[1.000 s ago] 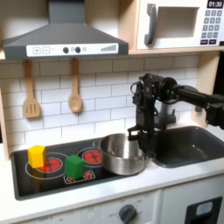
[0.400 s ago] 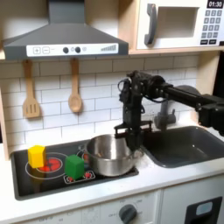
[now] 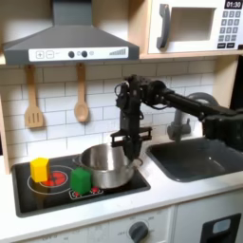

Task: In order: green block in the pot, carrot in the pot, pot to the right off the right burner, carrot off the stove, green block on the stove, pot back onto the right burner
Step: 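Slide the pot back onto the right burner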

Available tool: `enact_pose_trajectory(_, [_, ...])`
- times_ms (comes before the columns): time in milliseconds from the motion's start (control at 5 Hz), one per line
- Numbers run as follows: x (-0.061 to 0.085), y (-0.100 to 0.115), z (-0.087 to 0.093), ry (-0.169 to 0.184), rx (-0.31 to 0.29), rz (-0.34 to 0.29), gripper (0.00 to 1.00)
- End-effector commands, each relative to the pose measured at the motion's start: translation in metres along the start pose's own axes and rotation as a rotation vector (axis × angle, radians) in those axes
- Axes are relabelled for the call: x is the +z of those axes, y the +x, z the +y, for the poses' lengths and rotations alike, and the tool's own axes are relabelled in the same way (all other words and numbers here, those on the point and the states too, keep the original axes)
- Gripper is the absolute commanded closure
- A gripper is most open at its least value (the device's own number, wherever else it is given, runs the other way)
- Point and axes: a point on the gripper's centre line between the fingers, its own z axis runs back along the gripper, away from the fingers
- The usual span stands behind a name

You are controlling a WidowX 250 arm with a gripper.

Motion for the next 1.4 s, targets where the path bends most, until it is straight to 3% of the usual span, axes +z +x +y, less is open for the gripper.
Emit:
enact_pose_trajectory(0, [0.0, 0.01, 0.013, 0.0, 0.027, -0.016, 1.0])
enact_pose_trajectory(800, [-0.002, 0.015, 0.027, 0.001, 0.054, -0.013, 1.0])
enact_pose_trajectory(1000, [-0.002, 0.013, 0.028, 0.013, 0.062, -0.007, 0.09])
enact_pose_trajectory(1200, [0.002, 0.012, 0.028, 0.008, 0.065, -0.012, 0.0])
